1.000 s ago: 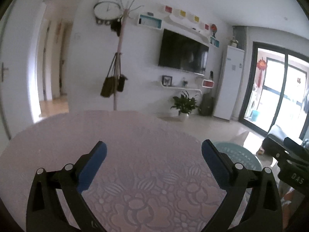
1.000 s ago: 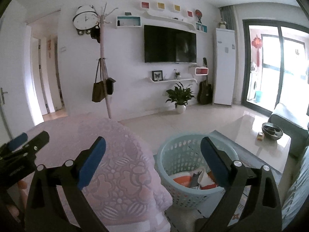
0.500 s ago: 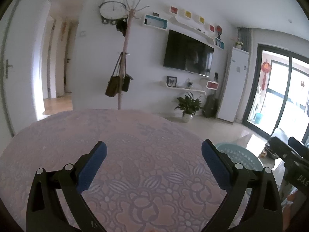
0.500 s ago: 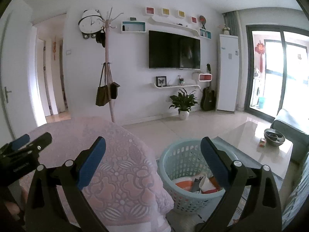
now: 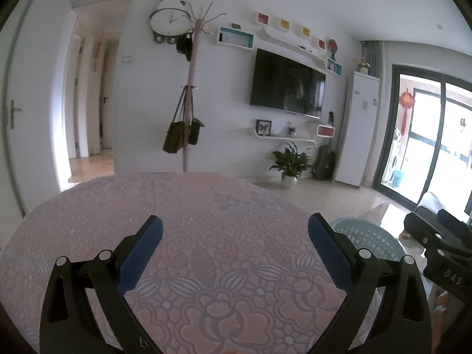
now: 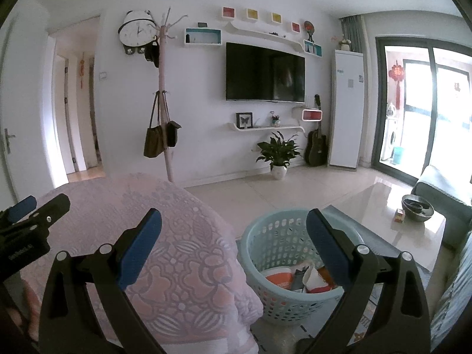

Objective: Collect trash

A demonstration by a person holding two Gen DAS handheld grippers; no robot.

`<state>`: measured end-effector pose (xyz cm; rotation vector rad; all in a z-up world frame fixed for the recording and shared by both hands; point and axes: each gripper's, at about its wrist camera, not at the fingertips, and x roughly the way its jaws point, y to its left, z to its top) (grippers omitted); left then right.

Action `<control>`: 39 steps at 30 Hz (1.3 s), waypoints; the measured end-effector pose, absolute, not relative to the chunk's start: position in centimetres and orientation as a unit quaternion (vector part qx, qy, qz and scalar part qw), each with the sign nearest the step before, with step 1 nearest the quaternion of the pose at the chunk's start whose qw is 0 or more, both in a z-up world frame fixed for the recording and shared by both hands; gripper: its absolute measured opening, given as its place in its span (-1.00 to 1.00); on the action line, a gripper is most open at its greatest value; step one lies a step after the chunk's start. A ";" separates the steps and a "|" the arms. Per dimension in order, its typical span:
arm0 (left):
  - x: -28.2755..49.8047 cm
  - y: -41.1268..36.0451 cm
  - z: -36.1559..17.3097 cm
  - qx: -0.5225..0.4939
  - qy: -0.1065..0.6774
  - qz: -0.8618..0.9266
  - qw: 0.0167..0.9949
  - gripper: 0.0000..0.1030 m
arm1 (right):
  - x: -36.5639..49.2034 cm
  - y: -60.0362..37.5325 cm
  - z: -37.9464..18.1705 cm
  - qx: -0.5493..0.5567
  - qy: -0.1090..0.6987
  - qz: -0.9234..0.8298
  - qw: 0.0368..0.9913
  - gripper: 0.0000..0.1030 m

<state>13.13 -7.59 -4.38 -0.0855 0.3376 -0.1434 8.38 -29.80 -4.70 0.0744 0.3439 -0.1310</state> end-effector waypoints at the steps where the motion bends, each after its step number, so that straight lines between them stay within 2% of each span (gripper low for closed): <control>1: 13.2 -7.6 -4.4 -0.042 0.169 -0.071 0.982 0.85 | 8.3 -29.8 -4.7 0.037 0.171 -0.065 0.982 0.82; 39: 12.7 -7.7 -4.3 -0.049 0.181 -0.068 0.980 0.85 | 8.7 -30.1 -5.8 0.021 0.168 -0.082 0.982 0.82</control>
